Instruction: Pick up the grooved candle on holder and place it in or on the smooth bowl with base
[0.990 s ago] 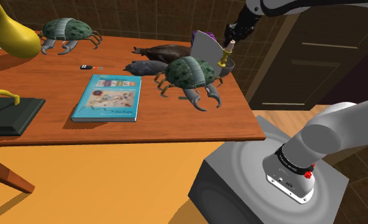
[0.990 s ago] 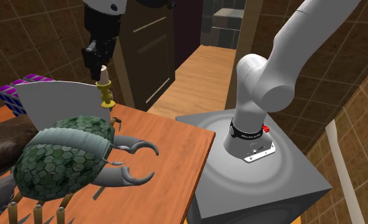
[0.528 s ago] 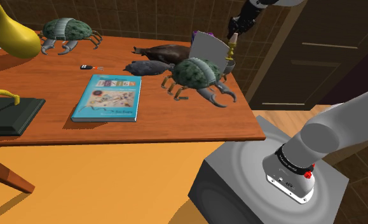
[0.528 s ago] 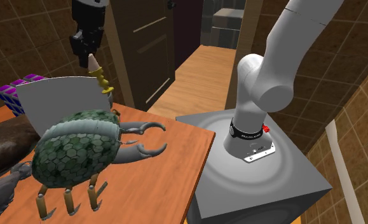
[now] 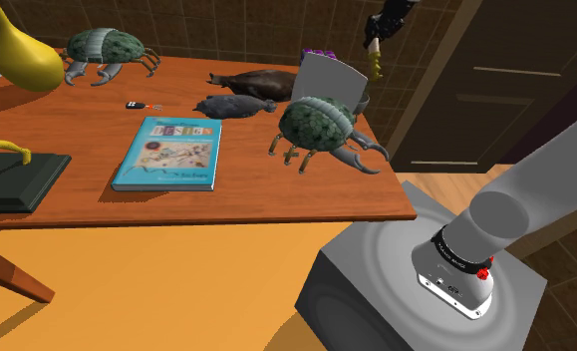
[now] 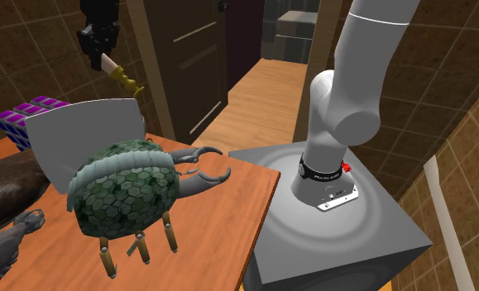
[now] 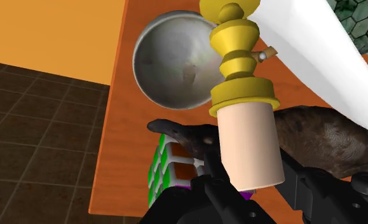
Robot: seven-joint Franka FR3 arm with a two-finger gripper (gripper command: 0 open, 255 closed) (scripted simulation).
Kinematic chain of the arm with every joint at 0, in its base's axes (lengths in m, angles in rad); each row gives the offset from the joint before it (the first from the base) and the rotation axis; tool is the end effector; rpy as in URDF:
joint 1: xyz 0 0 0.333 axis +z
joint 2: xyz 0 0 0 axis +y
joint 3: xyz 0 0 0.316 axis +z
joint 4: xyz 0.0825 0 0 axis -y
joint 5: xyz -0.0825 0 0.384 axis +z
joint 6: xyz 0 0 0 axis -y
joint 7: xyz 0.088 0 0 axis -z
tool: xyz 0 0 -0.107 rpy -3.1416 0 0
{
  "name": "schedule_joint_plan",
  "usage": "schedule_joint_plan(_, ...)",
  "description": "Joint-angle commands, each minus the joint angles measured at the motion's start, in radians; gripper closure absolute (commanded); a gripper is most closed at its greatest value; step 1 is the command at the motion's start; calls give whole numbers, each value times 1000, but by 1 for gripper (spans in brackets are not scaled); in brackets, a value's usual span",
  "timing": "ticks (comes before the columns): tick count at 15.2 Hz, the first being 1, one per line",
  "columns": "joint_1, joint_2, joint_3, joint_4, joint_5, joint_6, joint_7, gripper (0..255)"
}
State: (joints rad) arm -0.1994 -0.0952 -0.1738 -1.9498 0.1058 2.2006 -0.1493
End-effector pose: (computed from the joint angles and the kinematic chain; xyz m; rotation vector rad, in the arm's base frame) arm 0.5247 -0.2050 0.5557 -3.0431 0.4187 -0.5606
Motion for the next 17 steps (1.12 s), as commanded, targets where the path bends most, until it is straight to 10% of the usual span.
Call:
schedule_joint_plan(1,-8,39,-14,39,15,-3,-29,255)
schedule_joint_plan(17,-6,86,-14,-124,52,204,-70,255)
